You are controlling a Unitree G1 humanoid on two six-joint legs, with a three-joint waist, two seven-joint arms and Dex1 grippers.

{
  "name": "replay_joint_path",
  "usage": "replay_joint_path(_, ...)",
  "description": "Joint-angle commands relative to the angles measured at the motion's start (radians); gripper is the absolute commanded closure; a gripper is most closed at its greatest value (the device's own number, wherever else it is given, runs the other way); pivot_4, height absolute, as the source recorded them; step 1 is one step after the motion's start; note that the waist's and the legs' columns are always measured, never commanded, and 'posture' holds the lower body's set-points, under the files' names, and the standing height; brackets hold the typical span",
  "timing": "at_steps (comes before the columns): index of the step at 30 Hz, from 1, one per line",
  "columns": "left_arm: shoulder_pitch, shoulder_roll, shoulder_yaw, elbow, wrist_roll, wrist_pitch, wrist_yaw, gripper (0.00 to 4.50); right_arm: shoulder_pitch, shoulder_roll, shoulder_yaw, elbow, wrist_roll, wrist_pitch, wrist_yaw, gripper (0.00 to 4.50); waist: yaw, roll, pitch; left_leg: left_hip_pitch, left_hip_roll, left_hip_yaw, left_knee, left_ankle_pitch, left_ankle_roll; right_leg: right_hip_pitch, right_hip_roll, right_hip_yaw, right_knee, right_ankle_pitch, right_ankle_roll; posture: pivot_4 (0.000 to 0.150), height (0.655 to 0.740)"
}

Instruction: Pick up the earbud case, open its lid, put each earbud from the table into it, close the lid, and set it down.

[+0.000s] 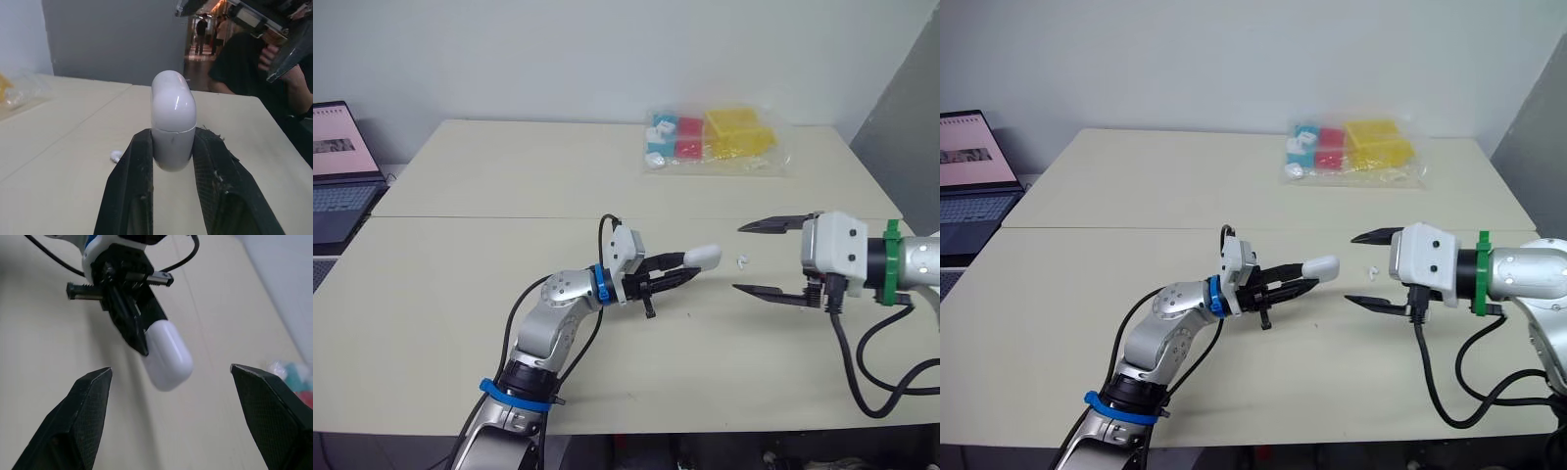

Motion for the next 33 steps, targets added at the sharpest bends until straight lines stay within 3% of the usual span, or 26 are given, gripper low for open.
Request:
replay_joint_path(1,-0.026,0.004,-0.014,0.007,0.009,-0.05,-0.029,3.72,-0.046,0.018,0.048,0.026,-0.07,-0.065,-0.047,0.48,0.0,0.0,0.0,0.0,0.0,0.0,0.0,0.0,0.0,0.0,0.0,0.0,0.0,0.0,0.0,0.15,0.7359)
replay_joint_path(16,-0.061,0.01,-0.026,0.037,0.037,-0.099,-0.051,3.72,-0.151,0.042,0.176,0.136,-0.143,-0.056,-0.041,0.48,-0.001,0.0,0.0,0.0,0.0,0.001,-0.001,0.0,0.0,-0.001,0.0,0.0,-0.001,0.0,0.0,0.15,0.7359)
replay_joint_path(33,-0.055,0.046,-0.068,0.037,0.082,-0.163,-0.08,3.72,-0.213,0.076,0.161,0.124,-0.1,0.034,-0.054,0.48,0.0,0.0,0.0,0.0,0.0,0.0,-0.001,0.0,0.0,-0.001,0.0,0.0,-0.001,0.0,0.0,0.15,0.7359)
